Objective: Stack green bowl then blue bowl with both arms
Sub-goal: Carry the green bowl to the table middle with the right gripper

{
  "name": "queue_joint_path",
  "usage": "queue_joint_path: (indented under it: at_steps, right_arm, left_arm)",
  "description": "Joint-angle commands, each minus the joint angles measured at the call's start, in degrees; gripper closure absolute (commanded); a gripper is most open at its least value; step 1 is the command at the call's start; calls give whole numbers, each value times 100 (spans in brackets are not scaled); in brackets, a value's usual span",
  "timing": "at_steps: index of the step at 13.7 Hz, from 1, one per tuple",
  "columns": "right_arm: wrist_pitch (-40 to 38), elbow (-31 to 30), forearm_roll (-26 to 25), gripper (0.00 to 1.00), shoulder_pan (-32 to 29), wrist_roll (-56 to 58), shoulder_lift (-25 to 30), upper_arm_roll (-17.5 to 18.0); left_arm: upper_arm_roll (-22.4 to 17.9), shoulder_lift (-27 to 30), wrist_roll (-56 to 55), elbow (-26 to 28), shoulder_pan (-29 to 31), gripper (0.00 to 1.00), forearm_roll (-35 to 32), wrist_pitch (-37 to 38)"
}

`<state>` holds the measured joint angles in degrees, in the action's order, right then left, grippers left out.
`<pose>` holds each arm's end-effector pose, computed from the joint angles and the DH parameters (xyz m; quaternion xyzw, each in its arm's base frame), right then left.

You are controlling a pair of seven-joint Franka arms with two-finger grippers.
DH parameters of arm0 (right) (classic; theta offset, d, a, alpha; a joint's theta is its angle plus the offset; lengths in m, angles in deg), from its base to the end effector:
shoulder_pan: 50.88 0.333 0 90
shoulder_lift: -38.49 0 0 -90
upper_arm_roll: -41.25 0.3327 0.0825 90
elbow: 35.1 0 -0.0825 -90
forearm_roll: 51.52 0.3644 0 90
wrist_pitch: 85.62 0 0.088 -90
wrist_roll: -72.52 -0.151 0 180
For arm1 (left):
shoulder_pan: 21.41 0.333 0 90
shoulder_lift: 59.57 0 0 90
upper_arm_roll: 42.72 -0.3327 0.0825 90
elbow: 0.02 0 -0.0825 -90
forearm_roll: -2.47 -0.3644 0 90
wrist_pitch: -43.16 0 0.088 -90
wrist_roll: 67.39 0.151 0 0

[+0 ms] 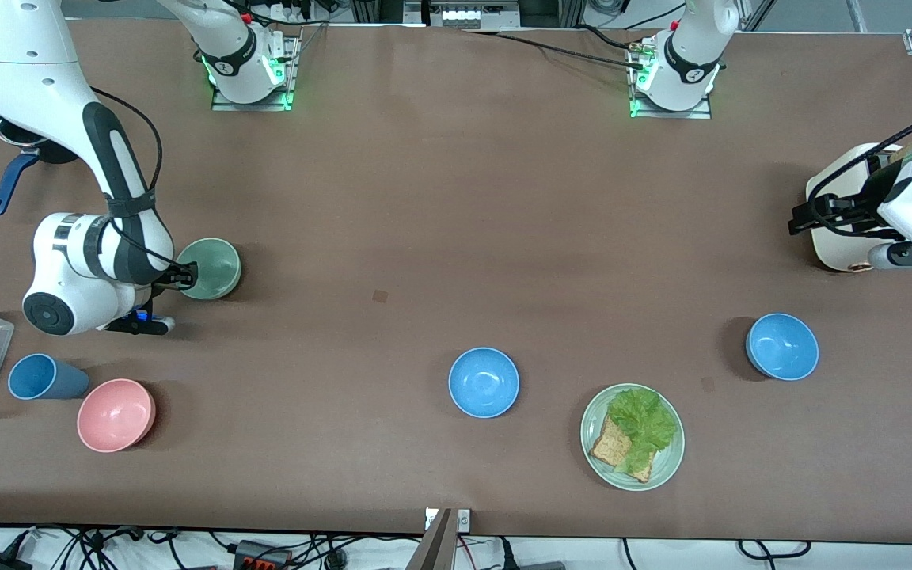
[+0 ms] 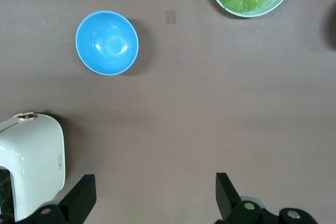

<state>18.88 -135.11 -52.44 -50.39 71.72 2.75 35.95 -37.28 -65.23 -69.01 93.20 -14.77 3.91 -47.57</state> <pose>0.5699 -0.0484 0.1782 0.9618 -0.0420 -0.2691 0.0259 0.5532 0.0098 0.5196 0.9970 0.0255 -0.0709 0.0169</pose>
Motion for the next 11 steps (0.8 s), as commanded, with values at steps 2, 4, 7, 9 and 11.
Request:
queue_joint_path:
  at_steps: [2,4,7,9,11]
  right_arm:
    - [53,-150,47,100,-14,-26,164,47]
    - [44,-132,65,100,12,35,173,91]
    - [-227,33,240,100,13,45,313,519]
    - [-614,507,511,100,30,-244,340,1300]
    - [-607,754,768,100,178,-753,270,1907]
  left_arm:
    - [1,-6,48,-102,-23,0,111,248]
    - [-7,-6,47,-260,-31,0,102,501]
    - [36,-23,39,-269,-215,0,85,618]
    - [45,-128,39,-383,-242,0,23,627]
    - [37,-199,109,-393,-164,0,14,618]
